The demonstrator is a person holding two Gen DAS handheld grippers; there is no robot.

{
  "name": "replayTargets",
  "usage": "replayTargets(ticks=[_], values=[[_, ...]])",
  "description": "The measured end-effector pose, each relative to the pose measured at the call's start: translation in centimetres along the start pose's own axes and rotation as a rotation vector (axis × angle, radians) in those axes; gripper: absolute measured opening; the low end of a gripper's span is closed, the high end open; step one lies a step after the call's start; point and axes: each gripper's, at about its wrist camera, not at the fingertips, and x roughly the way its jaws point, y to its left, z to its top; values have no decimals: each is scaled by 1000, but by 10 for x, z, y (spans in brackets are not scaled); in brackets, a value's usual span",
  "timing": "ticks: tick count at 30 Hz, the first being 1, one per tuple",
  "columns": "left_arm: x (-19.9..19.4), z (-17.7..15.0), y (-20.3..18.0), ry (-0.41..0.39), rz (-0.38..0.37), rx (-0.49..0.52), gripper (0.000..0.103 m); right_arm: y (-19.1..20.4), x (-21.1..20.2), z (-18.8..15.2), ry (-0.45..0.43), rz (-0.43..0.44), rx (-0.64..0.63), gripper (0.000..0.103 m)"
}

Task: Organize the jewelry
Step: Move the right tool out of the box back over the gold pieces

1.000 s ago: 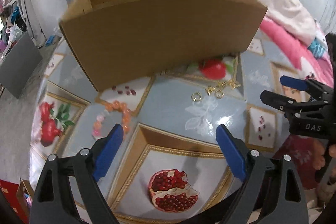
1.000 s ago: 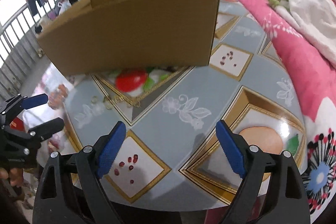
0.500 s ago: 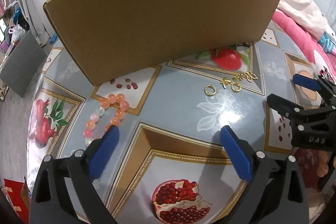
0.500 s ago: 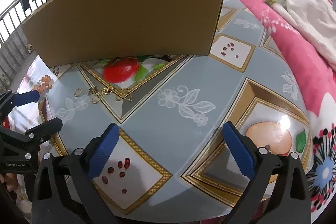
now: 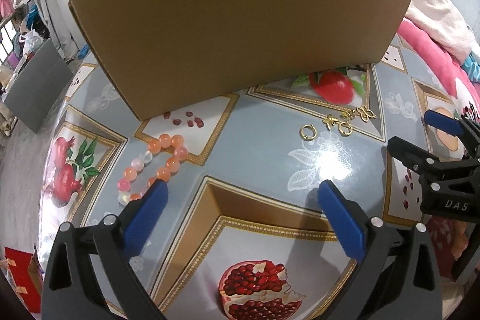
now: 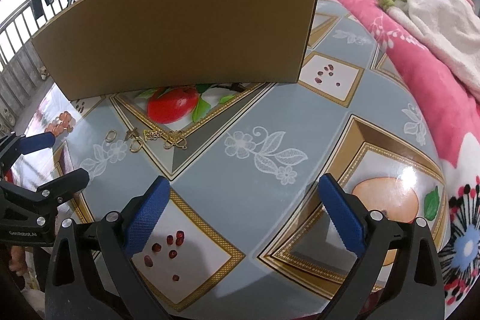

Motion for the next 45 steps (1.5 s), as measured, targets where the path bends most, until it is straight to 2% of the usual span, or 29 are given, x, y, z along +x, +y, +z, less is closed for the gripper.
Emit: replayTargets(ticks=[12, 23, 30, 32, 35, 37, 45], values=[[1, 1, -5, 22, 35, -53, 99, 1, 0, 2, 7, 0, -8, 95], [-1, 3, -9, 24, 37, -54, 99, 1, 3, 5, 22, -7, -5, 95], [-1, 3, -9, 23, 37, -54, 99, 0, 1, 2, -8, 12, -28, 95], [-2, 3, -10, 21, 38, -54, 99, -3, 0, 3, -8, 35, -30, 95], [-2, 1, -9, 17, 38, -53, 99, -10, -9, 5, -41, 127, 18, 95], [-2, 1, -9, 16, 38, -53, 99, -13, -14, 8, -58, 158, 38, 95], [-3, -5, -9, -7, 35, -44, 99, -11, -21, 20, -98, 304, 43, 94]])
